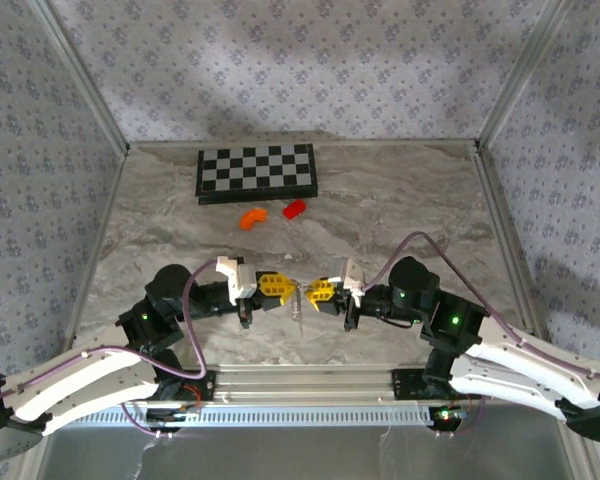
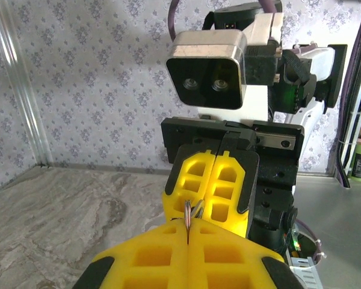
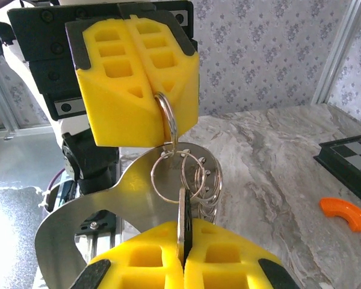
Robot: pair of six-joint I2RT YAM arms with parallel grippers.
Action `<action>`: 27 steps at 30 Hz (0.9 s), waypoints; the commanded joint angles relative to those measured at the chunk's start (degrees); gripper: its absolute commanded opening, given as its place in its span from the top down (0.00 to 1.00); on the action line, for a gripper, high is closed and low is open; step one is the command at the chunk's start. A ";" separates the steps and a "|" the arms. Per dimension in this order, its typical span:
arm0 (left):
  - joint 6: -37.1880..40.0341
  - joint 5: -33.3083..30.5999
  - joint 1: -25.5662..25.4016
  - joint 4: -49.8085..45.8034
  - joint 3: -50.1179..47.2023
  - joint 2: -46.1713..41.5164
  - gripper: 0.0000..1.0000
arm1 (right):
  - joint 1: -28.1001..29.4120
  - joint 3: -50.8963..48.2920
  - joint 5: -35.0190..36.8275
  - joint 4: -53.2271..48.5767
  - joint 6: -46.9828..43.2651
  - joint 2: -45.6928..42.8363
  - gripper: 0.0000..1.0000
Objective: Put the keys on the keyring
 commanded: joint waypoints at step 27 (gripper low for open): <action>4.92 0.90 -0.01 -16.15 6.89 6.88 1.00 | 1.37 8.19 8.43 -11.75 -4.89 2.80 1.00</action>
